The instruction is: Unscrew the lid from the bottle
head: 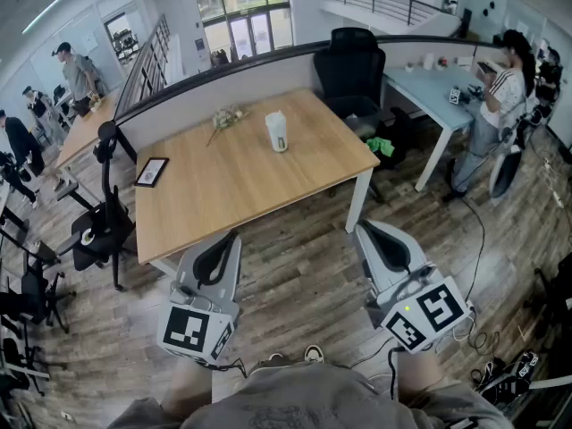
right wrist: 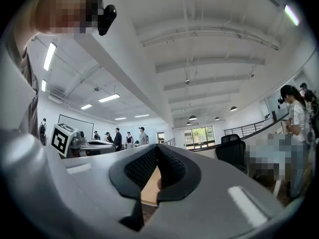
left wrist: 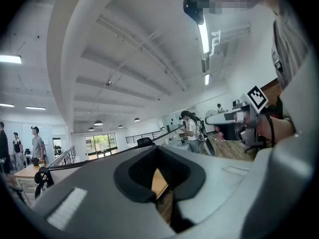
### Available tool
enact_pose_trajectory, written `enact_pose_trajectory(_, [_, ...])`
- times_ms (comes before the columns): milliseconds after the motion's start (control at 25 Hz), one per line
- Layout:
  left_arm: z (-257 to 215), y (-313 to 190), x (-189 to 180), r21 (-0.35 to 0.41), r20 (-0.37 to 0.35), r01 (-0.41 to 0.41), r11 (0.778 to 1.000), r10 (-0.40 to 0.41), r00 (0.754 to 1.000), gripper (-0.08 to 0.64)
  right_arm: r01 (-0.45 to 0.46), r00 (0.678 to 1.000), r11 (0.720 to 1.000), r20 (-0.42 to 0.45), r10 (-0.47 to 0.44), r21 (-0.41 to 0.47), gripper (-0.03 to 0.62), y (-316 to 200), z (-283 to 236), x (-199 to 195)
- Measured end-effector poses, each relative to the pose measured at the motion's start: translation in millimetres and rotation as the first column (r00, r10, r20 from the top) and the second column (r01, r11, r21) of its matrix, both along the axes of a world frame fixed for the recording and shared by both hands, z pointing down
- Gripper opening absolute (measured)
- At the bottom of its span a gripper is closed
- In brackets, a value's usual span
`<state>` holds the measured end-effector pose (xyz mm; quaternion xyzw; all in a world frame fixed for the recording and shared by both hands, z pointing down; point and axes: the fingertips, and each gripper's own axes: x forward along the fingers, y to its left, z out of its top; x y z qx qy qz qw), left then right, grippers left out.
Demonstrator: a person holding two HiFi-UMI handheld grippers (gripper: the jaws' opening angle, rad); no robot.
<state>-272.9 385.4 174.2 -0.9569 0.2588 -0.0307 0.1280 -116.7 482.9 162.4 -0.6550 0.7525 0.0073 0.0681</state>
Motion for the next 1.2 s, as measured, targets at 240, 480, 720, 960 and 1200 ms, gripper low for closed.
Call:
enact_pose_trajectory(240, [-2,-4,3,-0.002,-0.006,0.010,1.000,-0.010,1.000,0.000,-0.006,1.000,1.000,-0.011,0.006,-0.016,0.011,-1,5,7])
enact_pose_trajectory(480, [-4,0,10,0.007,-0.003,-0.001,1.000,0.001,1.000,0.000,-0.024,1.000,1.000,-0.021,0.023,-0.019,0.011,5,6,15])
enact_pose_trajectory(720, [-8,-11,-6,0.009,-0.017,0.045,0.999,-0.045,0.999,0.002,0.003,1.000,1.000,-0.004,-0.003,0.005,0.014,5,9,15])
enact_pose_trajectory(960, [-2,-41,-5,-0.015,-0.041,0.102,0.995,-0.102,0.994,0.367,-0.091,0.996,0.995,-0.001,0.091,0.028,0.230,-17,9,36])
enact_pose_trajectory(1200, [5,-74,7,-0.028,-0.045,0.082,0.996,-0.083,0.996,0.367,-0.112,0.994,0.994,-0.001,0.112,0.012,0.230,-50,11,52])
